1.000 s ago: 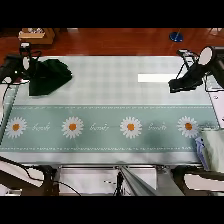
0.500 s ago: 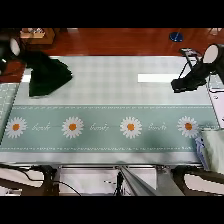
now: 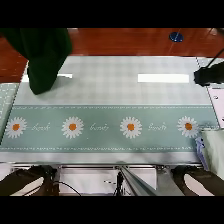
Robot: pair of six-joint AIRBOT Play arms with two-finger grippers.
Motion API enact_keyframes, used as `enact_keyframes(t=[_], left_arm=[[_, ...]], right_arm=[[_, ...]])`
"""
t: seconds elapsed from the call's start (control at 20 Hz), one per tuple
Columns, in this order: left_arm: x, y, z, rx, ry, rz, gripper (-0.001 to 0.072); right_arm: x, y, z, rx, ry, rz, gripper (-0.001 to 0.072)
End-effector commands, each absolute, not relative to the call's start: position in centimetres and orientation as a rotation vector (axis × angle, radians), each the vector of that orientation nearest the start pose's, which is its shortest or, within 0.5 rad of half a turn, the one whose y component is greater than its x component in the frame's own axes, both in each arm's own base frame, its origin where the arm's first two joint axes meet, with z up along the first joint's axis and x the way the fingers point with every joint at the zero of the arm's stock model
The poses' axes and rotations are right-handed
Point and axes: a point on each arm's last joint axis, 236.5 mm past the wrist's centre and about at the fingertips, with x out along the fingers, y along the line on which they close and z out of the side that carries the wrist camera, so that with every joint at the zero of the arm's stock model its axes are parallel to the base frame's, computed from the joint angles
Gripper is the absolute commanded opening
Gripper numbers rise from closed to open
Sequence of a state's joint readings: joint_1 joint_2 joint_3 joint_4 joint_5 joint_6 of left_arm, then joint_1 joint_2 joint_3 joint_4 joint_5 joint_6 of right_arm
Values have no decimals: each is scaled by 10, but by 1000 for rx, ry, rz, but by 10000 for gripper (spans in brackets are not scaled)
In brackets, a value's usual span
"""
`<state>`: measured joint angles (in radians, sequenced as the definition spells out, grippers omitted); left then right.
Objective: Fold the shirts.
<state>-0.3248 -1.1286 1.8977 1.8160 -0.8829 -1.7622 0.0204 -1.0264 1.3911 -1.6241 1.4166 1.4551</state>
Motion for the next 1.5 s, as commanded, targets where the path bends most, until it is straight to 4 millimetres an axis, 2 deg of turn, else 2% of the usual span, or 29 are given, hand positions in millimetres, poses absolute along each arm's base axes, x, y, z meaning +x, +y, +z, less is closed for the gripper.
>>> enact_keyframes(t=[0.0,0.1,0.2,0.35,0.65,0.8,0.95,1.25,1.3,1.35,1.4,1.45], left_arm=[[335,-128,511,-55,-59,-304,24],[315,-143,520,-66,-81,-367,24],[309,-155,518,-66,-70,-408,24],[306,-183,508,-67,-37,-480,24],[302,-259,475,-78,67,-659,25],[304,-300,450,-48,125,-722,25],[301,-355,414,-46,211,-821,25],[281,-493,325,-140,380,-1048,26],[281,-514,309,-145,387,-1066,55],[282,-529,293,-140,395,-1072,231],[285,-536,276,-127,421,-1068,557],[289,-535,263,-103,454,-1054,720]], right_arm=[[325,-7,205,-151,933,25,321],[316,-8,216,-153,903,19,321],[308,-8,219,-153,904,18,321],[298,-9,213,-152,951,19,321],[297,-9,212,-151,954,19,321],[297,-9,212,-151,953,19,321],[298,-9,213,-152,948,19,321],[299,-16,214,-168,945,-8,322],[299,-21,215,-181,946,-28,322],[298,-26,215,-193,947,-47,322],[298,-31,216,-204,948,-67,323],[297,-36,216,-214,949,-83,323]])
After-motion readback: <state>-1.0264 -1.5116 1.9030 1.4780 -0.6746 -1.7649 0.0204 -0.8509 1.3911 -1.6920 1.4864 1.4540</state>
